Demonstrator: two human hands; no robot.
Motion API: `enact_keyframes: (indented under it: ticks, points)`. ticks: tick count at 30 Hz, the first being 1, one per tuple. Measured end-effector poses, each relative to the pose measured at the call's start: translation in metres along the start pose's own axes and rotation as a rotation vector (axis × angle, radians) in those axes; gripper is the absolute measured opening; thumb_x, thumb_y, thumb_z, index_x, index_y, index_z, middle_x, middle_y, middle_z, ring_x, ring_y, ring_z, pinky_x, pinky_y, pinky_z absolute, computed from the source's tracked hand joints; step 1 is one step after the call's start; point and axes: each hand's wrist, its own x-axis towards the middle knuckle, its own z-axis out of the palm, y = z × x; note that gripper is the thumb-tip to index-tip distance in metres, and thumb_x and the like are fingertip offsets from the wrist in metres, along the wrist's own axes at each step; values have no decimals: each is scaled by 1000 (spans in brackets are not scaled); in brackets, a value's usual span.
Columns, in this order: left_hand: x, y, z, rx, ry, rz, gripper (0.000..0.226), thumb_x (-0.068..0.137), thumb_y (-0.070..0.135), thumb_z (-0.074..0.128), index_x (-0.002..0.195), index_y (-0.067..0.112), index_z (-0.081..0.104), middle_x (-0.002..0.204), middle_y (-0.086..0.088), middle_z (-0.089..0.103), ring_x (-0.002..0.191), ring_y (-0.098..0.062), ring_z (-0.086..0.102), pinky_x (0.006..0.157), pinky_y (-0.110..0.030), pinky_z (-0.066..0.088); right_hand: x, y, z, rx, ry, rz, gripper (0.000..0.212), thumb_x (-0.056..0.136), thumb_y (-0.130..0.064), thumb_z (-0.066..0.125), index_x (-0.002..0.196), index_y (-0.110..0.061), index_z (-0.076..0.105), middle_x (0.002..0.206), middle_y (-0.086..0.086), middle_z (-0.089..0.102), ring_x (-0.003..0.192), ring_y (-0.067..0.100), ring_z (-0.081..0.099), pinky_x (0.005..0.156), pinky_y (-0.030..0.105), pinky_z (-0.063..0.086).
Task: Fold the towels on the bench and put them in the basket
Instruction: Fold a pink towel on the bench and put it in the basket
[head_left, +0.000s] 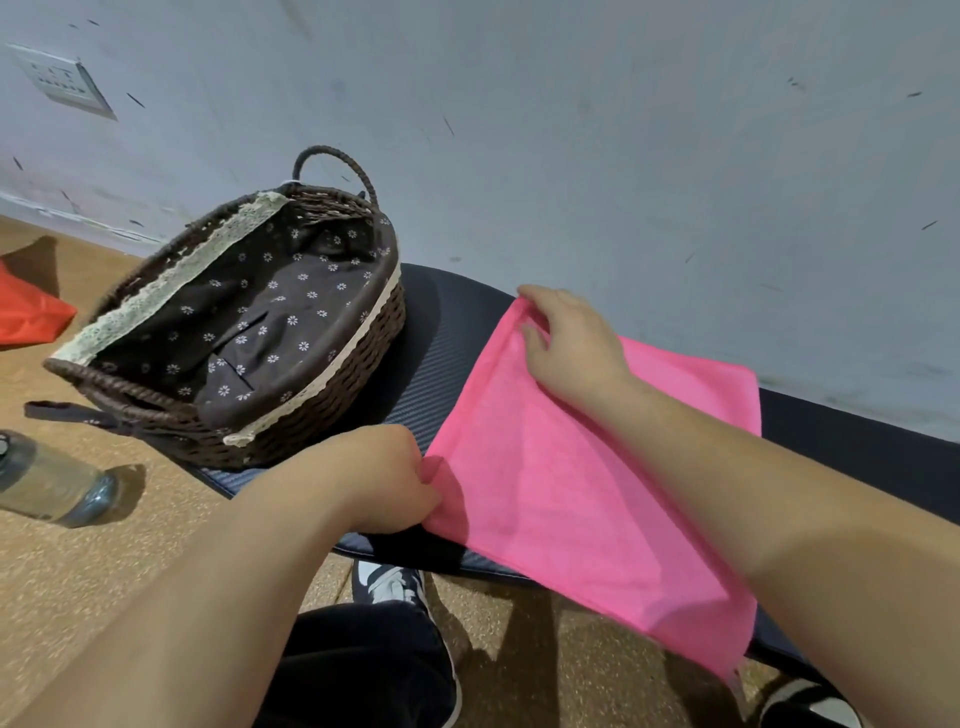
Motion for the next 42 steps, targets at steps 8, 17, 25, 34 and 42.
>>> enact_keyframes:
  ticks: [8,17,25,34,42]
  points:
    - [4,20,4,-7,158,30,28,83,46,65,78,22,52,89,1,65,86,-24,63,80,-40,58,-99,44,-51,-352,-270,158,68,101,-57,27,161,-24,24,169,15,19,155,34,17,126,49,17]
    - [-5,39,24,-102,269,107,32,79,48,75,88,20,60,90,2,66,90,-25,64,80,-41,57,-179,88,-72,-407,-382,217,81,94,-73,1,161,-31,-16,168,7,-26,154,23,-26,125,45,-13]
    - [1,43,33,-294,326,147,25,83,37,74,75,14,66,71,0,70,71,-20,68,69,-41,59,-113,79,-89,-240,-148,-69,41,93,-45,54,116,-15,70,113,8,68,106,29,65,93,39,52]
    - [8,32,40,-373,384,189,25,84,39,78,71,21,66,56,18,54,58,9,55,59,-23,44,-2,53,-41,-245,-174,46,30,95,-18,50,108,-29,75,104,2,65,100,29,61,81,38,52]
    - [1,33,39,-294,396,162,25,78,48,75,74,25,65,68,11,67,68,-8,65,68,-37,59,3,49,-34,-197,-88,57,35,93,-12,52,118,-24,73,104,3,62,104,28,59,84,39,52]
